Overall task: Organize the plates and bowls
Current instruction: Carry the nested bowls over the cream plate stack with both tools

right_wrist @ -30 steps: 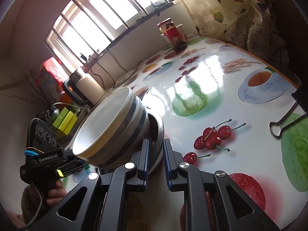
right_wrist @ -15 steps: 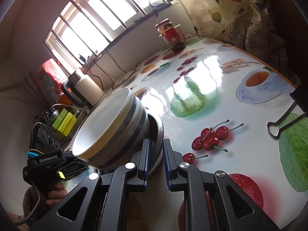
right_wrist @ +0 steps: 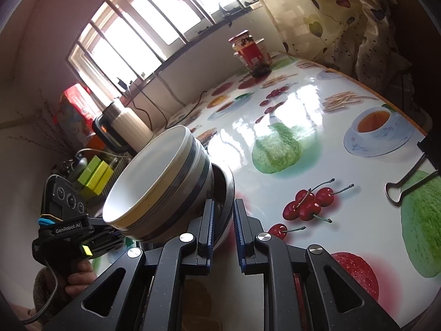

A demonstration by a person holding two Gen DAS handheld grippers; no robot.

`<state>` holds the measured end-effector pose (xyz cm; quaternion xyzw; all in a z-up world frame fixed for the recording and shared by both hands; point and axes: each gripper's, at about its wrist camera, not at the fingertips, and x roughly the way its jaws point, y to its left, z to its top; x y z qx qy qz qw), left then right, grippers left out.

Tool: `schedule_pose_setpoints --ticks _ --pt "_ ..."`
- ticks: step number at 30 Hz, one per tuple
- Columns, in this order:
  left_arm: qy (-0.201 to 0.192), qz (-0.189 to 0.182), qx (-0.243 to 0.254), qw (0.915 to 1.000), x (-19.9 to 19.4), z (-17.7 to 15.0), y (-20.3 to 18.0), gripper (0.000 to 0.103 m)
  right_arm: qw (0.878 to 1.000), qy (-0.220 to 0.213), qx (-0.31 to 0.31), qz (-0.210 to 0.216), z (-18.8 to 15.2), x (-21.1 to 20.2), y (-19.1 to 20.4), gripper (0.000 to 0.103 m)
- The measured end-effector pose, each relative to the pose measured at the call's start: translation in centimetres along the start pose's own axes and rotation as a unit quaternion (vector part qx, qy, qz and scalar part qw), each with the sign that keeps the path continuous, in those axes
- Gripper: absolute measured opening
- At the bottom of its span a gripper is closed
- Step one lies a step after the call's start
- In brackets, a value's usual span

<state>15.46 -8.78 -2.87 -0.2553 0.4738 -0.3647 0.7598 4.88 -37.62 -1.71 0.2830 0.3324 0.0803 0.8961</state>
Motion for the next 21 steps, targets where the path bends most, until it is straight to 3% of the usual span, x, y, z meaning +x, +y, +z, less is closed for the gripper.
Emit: schedule_pose_setpoints --ticks 21 --pt "-0.048 0.019 -0.007 0.9987 -5.9 1.0 0.5 0.006 0.999 0.009 -0.03 0.036 1.9 1.1 4.5 0.015"
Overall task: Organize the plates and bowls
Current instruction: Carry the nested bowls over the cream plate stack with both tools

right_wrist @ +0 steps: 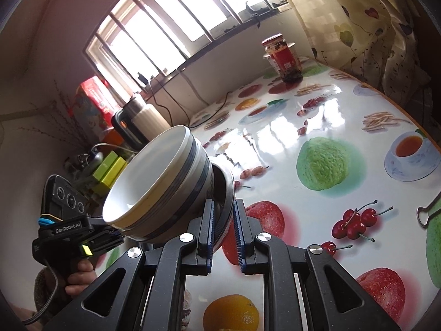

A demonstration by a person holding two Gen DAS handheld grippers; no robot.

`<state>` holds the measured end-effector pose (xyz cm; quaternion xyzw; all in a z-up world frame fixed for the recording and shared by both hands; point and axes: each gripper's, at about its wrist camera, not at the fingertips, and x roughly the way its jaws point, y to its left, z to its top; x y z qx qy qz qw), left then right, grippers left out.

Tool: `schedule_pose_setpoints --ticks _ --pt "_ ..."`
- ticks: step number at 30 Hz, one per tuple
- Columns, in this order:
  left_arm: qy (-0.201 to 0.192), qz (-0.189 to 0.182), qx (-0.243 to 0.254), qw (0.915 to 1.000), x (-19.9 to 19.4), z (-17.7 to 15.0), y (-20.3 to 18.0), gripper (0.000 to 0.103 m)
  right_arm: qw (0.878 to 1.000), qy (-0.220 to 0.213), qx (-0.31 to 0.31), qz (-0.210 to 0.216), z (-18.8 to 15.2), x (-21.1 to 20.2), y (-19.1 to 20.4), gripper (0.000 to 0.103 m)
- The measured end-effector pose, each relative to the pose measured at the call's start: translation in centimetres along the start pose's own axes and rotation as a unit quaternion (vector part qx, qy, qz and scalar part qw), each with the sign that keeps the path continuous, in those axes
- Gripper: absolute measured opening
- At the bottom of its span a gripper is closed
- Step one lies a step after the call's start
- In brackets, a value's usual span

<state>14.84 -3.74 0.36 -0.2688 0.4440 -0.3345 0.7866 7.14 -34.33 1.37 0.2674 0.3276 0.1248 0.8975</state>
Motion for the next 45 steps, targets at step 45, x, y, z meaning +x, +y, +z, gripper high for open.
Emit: schedule_pose_setpoints --ticks 45 --pt "-0.076 0.073 -0.042 0.9935 -8.6 4.0 6.5 0.006 0.993 0.068 -0.065 0.07 2.3 10.1 10.1 0.015"
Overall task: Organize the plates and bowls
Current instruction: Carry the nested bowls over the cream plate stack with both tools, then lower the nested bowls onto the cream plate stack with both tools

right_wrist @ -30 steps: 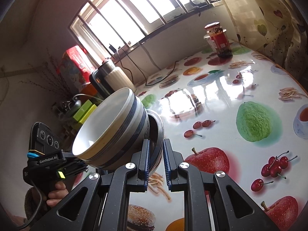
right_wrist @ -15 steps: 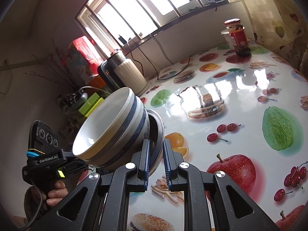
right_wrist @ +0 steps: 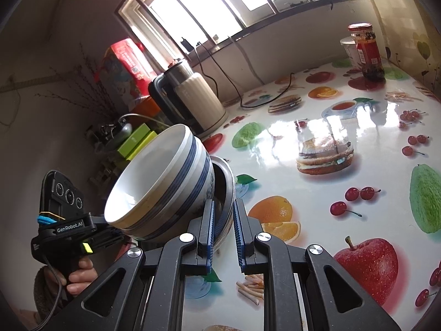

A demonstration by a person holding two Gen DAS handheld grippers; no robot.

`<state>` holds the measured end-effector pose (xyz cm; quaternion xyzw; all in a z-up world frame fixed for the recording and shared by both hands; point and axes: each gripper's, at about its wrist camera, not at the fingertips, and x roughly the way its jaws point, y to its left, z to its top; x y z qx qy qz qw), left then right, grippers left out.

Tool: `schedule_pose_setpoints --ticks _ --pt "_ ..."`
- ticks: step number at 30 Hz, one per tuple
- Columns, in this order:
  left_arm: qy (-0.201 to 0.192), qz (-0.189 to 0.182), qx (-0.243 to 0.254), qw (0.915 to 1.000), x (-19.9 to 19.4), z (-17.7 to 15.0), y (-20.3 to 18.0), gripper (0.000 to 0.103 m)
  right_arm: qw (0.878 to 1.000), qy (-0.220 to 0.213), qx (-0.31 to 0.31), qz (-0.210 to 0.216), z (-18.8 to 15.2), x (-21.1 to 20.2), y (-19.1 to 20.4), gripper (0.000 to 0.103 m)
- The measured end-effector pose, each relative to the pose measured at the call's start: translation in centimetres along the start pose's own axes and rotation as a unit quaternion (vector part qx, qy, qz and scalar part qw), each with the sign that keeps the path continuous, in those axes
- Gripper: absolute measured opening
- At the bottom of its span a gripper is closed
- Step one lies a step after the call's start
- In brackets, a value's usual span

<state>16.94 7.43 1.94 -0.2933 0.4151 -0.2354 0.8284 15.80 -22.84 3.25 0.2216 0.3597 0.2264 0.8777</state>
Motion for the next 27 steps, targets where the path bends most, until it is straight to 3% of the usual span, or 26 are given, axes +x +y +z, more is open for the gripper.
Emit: schedule_pose_setpoints --ticks 27 --pt "-0.006 0.032 -0.043 0.9986 0.5 2.3 5.7 0.006 0.999 0.043 -0.018 0.019 1.4 7.2 1.6 0.015"
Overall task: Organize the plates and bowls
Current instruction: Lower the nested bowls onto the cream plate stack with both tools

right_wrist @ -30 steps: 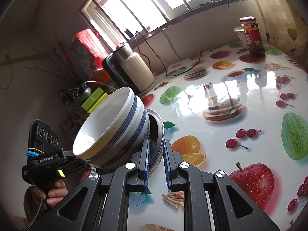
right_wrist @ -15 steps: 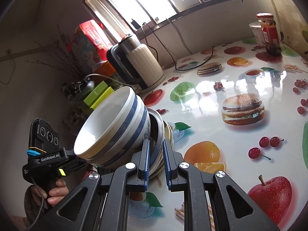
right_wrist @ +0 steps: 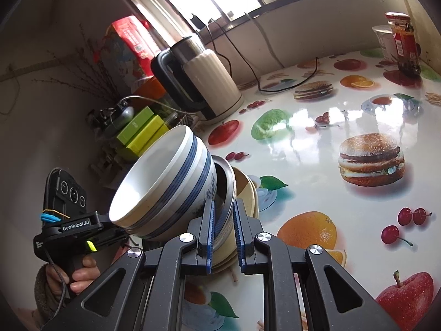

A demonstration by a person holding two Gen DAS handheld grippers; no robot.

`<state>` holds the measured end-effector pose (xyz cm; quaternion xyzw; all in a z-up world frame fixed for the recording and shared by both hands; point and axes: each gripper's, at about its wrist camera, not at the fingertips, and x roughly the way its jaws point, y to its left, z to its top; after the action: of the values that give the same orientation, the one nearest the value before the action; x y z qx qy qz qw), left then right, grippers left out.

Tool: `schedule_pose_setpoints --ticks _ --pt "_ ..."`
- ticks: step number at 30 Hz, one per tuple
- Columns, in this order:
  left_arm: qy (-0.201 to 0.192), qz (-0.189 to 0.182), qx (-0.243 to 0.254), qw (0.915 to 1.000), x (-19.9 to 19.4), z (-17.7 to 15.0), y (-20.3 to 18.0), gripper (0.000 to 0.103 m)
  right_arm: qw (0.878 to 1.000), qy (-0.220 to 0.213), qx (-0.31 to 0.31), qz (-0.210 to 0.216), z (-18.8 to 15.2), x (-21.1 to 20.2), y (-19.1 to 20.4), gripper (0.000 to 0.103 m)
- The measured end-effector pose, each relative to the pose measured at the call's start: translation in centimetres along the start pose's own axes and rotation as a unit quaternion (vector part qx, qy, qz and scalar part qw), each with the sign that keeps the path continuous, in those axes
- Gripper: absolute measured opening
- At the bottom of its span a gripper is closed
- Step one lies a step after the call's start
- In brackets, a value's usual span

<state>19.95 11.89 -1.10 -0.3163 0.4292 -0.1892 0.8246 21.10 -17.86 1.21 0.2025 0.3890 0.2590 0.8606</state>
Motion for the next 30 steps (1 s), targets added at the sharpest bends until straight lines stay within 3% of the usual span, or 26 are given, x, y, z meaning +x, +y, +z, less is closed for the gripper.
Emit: schedule_pose_setpoints --ticks 30 --pt "-0.006 0.022 0.001 0.9997 0.8 1.0 0.9 0.007 1.0 0.02 0.0 0.011 0.8 3.0 -0.7 0.015"
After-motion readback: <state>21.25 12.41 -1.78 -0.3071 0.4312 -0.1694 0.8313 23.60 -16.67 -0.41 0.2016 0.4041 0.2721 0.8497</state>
